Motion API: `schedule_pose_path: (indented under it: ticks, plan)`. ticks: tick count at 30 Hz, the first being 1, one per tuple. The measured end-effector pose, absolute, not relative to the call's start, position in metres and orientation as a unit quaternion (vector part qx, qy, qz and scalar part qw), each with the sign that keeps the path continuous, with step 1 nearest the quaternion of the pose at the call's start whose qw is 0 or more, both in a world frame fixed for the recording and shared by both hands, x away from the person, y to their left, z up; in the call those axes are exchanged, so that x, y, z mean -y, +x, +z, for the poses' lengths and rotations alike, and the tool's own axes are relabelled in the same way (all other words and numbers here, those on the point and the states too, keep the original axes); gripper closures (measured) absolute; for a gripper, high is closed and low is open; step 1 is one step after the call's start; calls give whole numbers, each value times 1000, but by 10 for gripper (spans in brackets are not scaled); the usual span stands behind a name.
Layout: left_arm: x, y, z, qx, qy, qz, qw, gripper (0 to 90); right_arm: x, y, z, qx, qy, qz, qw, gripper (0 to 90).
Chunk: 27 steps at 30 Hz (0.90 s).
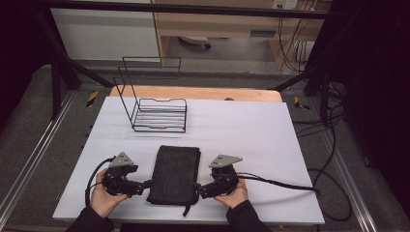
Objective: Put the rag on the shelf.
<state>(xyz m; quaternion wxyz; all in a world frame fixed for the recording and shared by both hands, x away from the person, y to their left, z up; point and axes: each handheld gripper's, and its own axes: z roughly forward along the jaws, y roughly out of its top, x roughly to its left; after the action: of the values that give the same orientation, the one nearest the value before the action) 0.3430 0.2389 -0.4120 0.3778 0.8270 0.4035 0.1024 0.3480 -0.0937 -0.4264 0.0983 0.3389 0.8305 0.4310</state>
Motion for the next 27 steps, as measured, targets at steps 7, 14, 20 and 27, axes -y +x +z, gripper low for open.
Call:
schedule_pose_path:
  ticks: [7,14,20,27]
  plan:
    - [-234,364,-404,-402,829,118,370,113,98,353,-424,-828,351,426,100,32]
    - [-226,394,-397,-419,818,120,375,136,102,353,-426,-826,351,429,100,36]
    - [-219,416,-404,-439,809,124,370,208,102,352,-427,-826,350,430,103,37]
    - [-215,437,-418,-465,801,120,357,405,101,352,-428,-828,346,429,104,43]
